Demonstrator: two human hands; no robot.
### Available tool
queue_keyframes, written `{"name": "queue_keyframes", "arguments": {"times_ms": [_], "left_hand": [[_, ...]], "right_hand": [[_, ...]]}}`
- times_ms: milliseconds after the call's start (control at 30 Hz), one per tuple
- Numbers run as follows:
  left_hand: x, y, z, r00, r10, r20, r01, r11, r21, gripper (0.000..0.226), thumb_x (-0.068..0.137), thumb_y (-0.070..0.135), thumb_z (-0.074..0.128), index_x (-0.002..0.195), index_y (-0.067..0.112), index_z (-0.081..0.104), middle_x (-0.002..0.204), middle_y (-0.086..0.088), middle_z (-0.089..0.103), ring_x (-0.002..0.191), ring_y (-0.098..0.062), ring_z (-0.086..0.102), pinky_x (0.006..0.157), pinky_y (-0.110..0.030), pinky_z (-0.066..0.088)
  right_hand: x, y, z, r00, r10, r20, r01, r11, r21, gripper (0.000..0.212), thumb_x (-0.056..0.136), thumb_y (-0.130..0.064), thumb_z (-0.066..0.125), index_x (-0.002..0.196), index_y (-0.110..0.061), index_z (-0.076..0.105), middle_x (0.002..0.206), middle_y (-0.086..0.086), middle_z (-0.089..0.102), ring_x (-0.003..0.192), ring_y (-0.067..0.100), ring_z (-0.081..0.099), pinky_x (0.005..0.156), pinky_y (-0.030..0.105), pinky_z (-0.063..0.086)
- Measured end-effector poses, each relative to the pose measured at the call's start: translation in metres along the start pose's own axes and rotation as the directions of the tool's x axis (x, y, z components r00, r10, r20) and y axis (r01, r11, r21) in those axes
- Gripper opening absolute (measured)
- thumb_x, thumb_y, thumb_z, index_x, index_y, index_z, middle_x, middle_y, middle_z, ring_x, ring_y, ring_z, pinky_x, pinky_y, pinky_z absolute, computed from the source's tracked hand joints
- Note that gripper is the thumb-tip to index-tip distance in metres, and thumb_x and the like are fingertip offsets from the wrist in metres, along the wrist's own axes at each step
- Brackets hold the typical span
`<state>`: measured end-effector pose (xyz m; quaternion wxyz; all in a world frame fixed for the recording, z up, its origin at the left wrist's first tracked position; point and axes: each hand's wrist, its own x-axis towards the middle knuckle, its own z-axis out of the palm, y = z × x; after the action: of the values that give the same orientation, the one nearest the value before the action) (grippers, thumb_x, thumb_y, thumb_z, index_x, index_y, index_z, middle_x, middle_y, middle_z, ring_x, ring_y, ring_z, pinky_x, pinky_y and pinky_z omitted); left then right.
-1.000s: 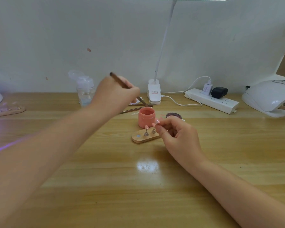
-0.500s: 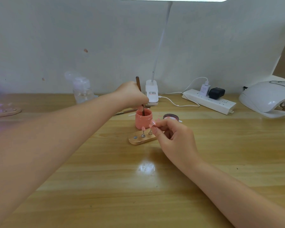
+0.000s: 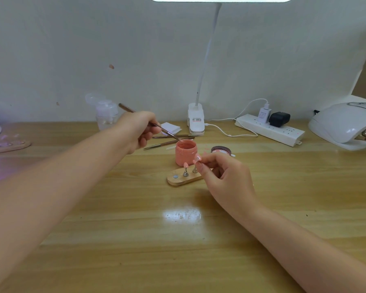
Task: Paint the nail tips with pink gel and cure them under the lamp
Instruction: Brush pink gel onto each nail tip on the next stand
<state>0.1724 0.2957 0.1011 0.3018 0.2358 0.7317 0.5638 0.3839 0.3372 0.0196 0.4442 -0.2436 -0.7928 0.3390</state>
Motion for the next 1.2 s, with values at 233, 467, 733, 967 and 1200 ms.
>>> {"name": "queue_keyframes", "arguments": {"times_ms": [233,467,733,967,1200], "left_hand": [[0.001,-0.008,-0.017,0.999,-0.045,-0.013,0.044,0.999,-0.025,0.013,0.085,0.014,0.053,0.073,0.014,0.059,0.045,0.006,0.057,0.036,-0.005,0.043,0.041,-0.014,0.031],[-0.004,-0.004,-0.012,0.997,-0.044,0.059,0.051,0.992,-0.119,0.017,0.088,0.014,0.053,0.073,0.014,0.061,0.048,0.006,0.06,0.038,-0.005,0.045,0.043,-0.016,0.033],[-0.012,-0.018,-0.017,0.997,0.034,-0.062,-0.039,0.996,-0.084,0.012,0.084,0.012,0.056,0.075,0.012,0.063,0.046,0.005,0.059,0.044,-0.008,0.045,0.043,-0.018,0.033],[-0.059,-0.035,-0.01,0.889,0.446,-0.104,-0.458,0.87,-0.183,0.014,0.091,0.018,0.062,0.083,0.019,0.073,0.064,0.004,0.069,0.055,-0.005,0.052,0.051,-0.015,0.041],[-0.119,-0.072,0.002,0.695,0.717,0.044,-0.718,0.695,0.029,0.028,0.087,0.012,0.071,0.092,0.04,0.077,0.082,0.014,0.075,0.071,0.002,0.066,0.061,-0.008,0.047]], "right_hand": [[0.0,0.001,0.0,1.0,-0.008,-0.003,0.008,1.0,-0.006,0.005,0.087,-0.015,0.07,0.085,-0.02,0.071,0.067,-0.005,0.064,0.052,0.005,0.044,0.051,0.015,0.035],[0.0,0.0,0.0,1.0,-0.02,-0.003,0.02,1.0,-0.011,0.005,0.086,-0.013,0.07,0.087,-0.017,0.072,0.07,-0.004,0.067,0.051,0.004,0.044,0.051,0.014,0.033],[0.0,0.0,0.0,1.0,-0.025,-0.004,0.025,1.0,-0.009,0.003,0.087,-0.015,0.07,0.087,-0.015,0.072,0.064,-0.011,0.061,0.052,0.005,0.045,0.052,0.016,0.035],[0.001,-0.001,0.0,1.0,-0.006,-0.008,0.005,1.0,-0.021,0.005,0.087,-0.013,0.07,0.086,-0.018,0.071,0.064,-0.012,0.061,0.053,0.001,0.048,0.053,0.012,0.036],[0.0,-0.001,0.0,1.0,0.025,-0.015,-0.025,1.0,0.005,0.006,0.087,-0.013,0.07,0.086,-0.019,0.07,0.065,-0.013,0.061,0.054,0.0,0.049,0.055,0.013,0.037]]}}
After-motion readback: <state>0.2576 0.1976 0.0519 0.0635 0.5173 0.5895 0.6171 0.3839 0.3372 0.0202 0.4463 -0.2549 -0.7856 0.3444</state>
